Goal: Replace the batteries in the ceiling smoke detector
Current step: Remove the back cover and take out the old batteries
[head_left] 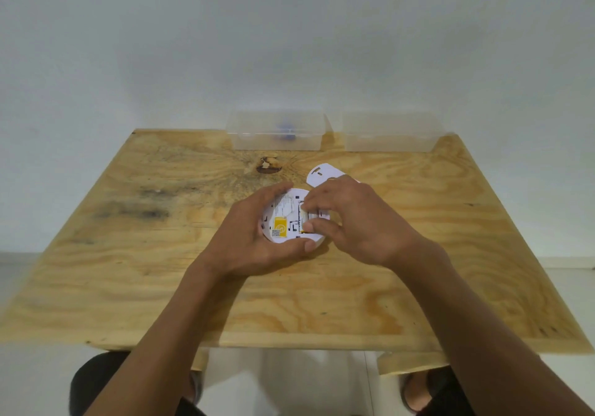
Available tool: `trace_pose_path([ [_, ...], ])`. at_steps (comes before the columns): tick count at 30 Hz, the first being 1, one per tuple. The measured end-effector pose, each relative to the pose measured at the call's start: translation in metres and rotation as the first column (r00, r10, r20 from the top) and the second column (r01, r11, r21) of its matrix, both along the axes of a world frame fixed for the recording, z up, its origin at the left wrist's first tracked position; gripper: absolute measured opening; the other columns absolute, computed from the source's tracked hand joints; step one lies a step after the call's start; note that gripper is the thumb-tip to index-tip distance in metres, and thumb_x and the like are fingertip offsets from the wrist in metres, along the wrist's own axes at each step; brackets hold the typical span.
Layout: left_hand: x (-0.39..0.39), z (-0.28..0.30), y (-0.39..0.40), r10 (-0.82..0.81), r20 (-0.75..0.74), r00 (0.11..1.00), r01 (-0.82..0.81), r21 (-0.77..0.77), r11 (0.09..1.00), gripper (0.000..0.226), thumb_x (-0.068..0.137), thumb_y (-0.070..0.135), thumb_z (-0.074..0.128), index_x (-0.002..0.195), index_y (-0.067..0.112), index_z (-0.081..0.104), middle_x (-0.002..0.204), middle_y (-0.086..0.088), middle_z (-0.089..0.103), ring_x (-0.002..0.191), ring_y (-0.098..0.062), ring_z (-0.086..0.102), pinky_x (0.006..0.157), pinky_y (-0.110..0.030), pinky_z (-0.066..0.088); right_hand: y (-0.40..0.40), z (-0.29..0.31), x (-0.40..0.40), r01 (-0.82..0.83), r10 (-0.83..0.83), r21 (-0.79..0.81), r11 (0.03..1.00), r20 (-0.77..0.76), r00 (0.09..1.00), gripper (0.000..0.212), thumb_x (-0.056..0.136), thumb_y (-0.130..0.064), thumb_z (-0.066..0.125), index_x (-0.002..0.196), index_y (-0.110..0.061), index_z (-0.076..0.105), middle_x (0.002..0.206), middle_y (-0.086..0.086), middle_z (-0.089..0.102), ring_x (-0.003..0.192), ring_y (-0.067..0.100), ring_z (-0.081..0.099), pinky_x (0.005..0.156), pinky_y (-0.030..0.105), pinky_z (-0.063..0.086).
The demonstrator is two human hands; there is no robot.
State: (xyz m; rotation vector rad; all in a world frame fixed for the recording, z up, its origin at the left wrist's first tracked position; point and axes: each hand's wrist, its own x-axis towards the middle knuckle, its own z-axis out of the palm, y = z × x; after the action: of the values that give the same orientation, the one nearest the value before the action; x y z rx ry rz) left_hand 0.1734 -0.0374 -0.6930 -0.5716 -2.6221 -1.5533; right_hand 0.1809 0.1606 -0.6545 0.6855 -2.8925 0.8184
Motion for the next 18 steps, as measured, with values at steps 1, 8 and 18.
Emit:
trace_pose_path([
  [1,-0.001,-0.001,-0.001,0.001,0.001,1.000,-0.001,0.003,1.000,0.094,0.057,0.054,0.085,0.137,0.015,0.055,0.122,0.010,0.069,0.111,0.001,0.066,0.092,-0.017,0.050,-0.001,0.000,0.000,-0.004,0.004,0.023,1.000,0.009,1.000,0.026,0.091,-0.031,0.067,0.111,-0.016,0.073,0.117,-0.004,0.069,0.114,0.022,0.052,0.096,0.043,0.045],
  [8,-0.001,0.001,-0.001,-0.020,-0.031,0.999,0.019,-0.033,0.999,0.094,0.059,0.055,0.083,0.138,0.013,0.054,0.122,0.008,0.068,0.112,-0.002,0.065,0.093,-0.018,0.050,-0.009,0.001,0.005,0.003,0.012,0.250,0.968,-0.059,0.998,0.027,0.099,-0.033,0.052,0.118,-0.020,0.068,0.125,-0.008,0.062,0.119,0.019,0.044,0.086,0.044,0.051],
  [18,-0.002,0.002,-0.002,-0.012,-0.056,0.998,0.009,-0.066,0.998,0.096,0.057,0.054,0.082,0.138,0.010,0.054,0.123,0.004,0.068,0.113,-0.007,0.066,0.096,-0.034,0.055,-0.001,-0.021,0.007,-0.086,0.138,0.209,0.974,-0.252,0.958,0.041,0.082,0.000,0.065,0.121,-0.011,0.064,0.114,0.002,0.070,0.104,0.034,0.057,0.069,0.051,0.057],
])
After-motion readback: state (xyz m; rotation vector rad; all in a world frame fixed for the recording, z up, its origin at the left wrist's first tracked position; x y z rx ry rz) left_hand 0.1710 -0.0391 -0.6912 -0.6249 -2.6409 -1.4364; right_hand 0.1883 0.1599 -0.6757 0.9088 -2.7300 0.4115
